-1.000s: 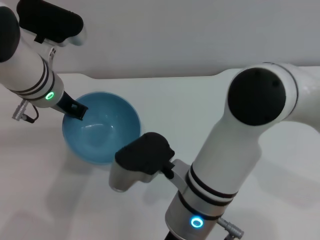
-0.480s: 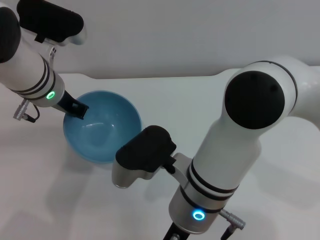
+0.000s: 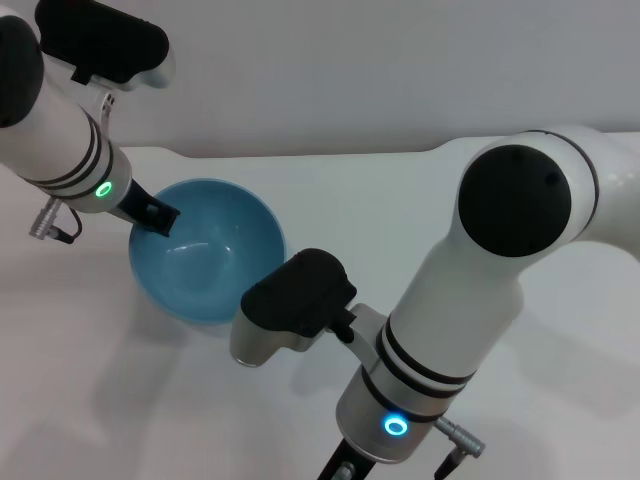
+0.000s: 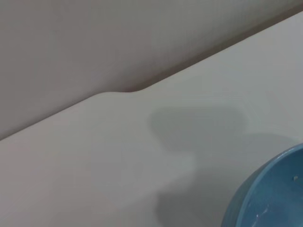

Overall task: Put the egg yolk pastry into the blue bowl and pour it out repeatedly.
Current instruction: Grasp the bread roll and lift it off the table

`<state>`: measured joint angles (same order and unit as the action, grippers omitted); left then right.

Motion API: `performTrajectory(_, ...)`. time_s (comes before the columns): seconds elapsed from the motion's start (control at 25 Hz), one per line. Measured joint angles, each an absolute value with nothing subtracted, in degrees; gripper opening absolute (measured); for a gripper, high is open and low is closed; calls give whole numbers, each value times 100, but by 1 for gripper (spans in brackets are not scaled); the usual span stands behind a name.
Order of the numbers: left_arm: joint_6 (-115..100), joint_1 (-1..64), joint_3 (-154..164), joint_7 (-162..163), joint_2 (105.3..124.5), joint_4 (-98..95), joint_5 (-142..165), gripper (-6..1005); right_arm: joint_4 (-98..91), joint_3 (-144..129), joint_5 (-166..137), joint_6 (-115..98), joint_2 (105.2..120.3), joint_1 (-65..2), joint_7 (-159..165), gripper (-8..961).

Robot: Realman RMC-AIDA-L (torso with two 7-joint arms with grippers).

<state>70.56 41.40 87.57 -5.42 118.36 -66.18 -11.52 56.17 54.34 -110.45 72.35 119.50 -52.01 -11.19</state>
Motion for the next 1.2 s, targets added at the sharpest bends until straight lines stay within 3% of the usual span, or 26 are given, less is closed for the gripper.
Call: performTrajectory(1.2, 6950, 4162, 8871, -527, 11839, -6504, -1151, 0, 4497, 5211, -9732, 6612, 11980, -5145, -2169, 522)
